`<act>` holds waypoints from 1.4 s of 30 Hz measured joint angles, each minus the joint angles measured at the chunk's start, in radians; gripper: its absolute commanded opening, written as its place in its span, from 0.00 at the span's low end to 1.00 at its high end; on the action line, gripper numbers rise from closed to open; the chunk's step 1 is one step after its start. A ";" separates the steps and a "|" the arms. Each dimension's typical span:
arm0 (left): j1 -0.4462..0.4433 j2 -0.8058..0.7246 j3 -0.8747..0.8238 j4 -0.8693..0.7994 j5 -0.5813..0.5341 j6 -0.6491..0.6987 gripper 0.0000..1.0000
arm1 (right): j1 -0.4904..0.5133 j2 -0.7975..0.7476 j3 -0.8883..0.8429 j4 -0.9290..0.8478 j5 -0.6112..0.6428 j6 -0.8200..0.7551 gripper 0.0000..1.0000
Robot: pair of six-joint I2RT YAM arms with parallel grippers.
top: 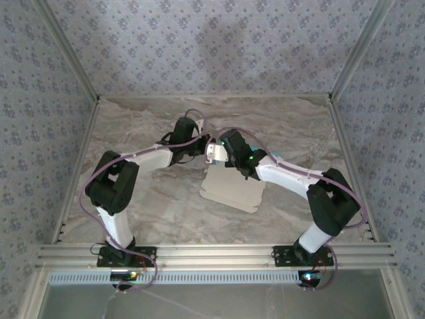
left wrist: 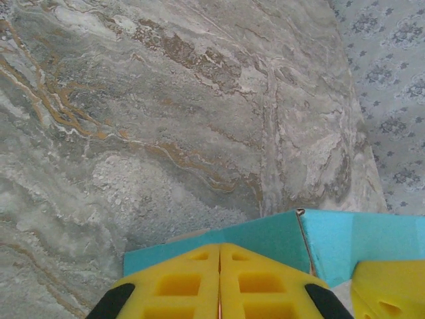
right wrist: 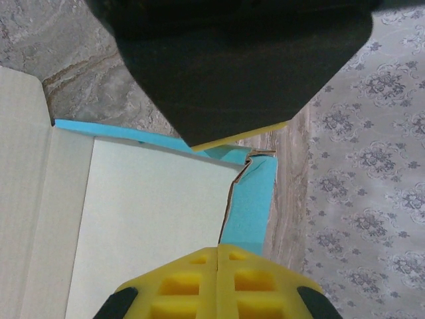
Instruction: Fold the paper box
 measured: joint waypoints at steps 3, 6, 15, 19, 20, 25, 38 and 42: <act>0.007 -0.011 0.000 -0.017 -0.010 0.013 0.15 | 0.000 0.000 0.001 0.000 -0.003 0.000 0.00; 0.014 -0.023 0.000 -0.022 -0.011 0.023 0.16 | 0.001 0.000 0.001 0.001 -0.007 0.000 0.00; 0.039 -0.046 0.000 0.025 0.021 -0.025 0.22 | 0.001 0.000 0.001 0.001 -0.010 0.001 0.00; 0.039 -0.046 0.002 0.037 0.039 -0.043 0.31 | 0.001 0.000 0.001 0.001 -0.010 0.003 0.00; 0.039 -0.045 0.004 0.034 0.039 -0.043 0.32 | 0.001 0.000 0.001 0.001 -0.010 0.003 0.00; 0.039 -0.016 0.042 0.012 0.042 -0.038 0.32 | 0.001 0.000 0.001 0.001 -0.009 0.004 0.00; 0.018 0.041 0.086 0.022 0.054 -0.028 0.19 | 0.002 -0.002 0.001 -0.001 -0.002 0.004 0.00; 0.013 0.041 0.086 0.035 0.057 -0.022 0.14 | 0.002 -0.002 0.000 -0.001 0.001 0.005 0.00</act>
